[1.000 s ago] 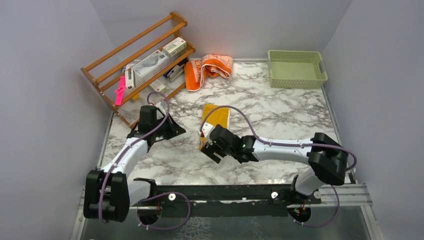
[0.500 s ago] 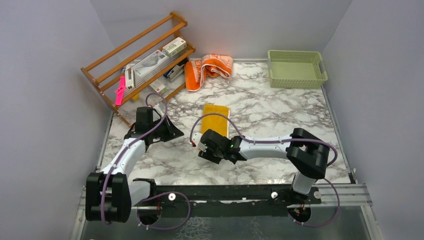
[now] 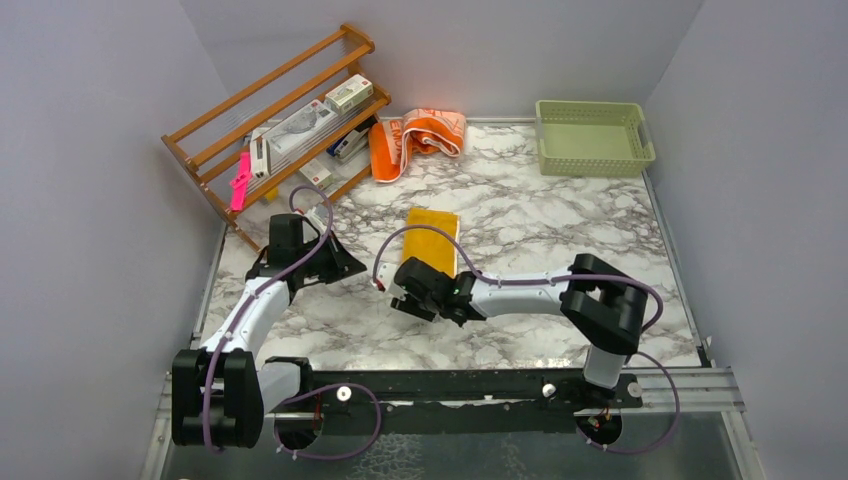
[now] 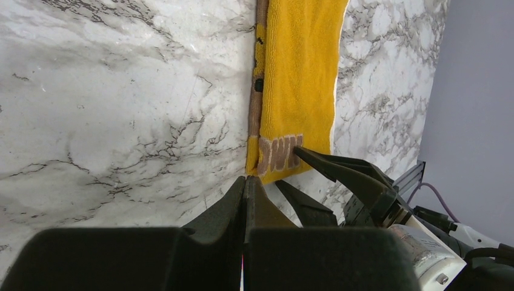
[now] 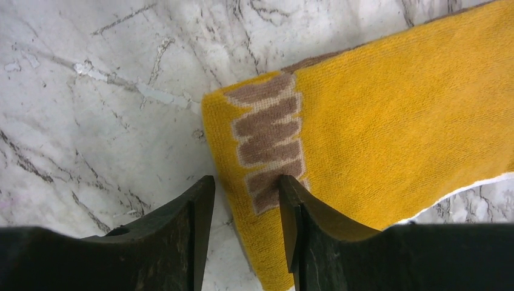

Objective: Roll the towels
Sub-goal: Roll the towel at the center of the board.

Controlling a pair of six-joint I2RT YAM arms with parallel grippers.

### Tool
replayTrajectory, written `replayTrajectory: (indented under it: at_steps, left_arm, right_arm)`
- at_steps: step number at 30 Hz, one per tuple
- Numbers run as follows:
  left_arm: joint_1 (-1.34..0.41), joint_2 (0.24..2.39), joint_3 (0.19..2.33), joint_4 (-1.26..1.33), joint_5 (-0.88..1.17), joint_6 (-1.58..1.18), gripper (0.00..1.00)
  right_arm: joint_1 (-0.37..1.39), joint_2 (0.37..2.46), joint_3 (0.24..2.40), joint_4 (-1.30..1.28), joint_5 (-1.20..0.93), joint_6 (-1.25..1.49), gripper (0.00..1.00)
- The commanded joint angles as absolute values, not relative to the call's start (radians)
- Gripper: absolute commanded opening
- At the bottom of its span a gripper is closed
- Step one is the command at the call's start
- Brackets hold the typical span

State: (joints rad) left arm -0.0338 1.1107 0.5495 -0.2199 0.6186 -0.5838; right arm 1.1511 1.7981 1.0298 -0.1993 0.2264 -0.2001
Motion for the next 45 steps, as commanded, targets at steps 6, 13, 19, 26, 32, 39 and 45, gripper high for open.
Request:
replayTrajectory:
  at_steps: [6,13,19,26,32,39,45]
  left_arm:
    - [-0.025,1.111,0.589,-0.241,0.670,-0.557,0.00]
    - [-0.025,1.077,0.580,-0.258,0.695,-0.565,0.00]
    - [-0.025,1.021,0.564,-0.274,0.731,-0.589,0.00]
    - [-0.027,0.952,0.517,-0.272,0.776,-0.634,0.00]
    - [-0.046,0.894,0.488,-0.267,0.775,-0.681,0.00]
    - [-0.121,0.875,0.445,-0.214,0.730,-0.749,0.00]
    - [-0.300,0.960,0.424,-0.078,0.603,-0.828,0.00]
  right_arm:
    - [1.132,1.941,1.056,-0.278,0.220,-0.168,0.33]
    - [1.098,1.906,1.059,-0.312,0.031,-0.078,0.01]
    - [1.042,1.859,1.120,-0.383,-0.302,-0.001,0.01]
    - [0.939,1.952,1.268,-0.513,-0.624,-0.008,0.01]
    - [0.851,2.071,1.400,-0.631,-0.803,-0.009,0.01]
    - [0.766,2.186,1.486,-0.697,-0.947,0.012,0.01]
    - [0.733,2.271,1.503,-0.712,-0.990,0.031,0.01]
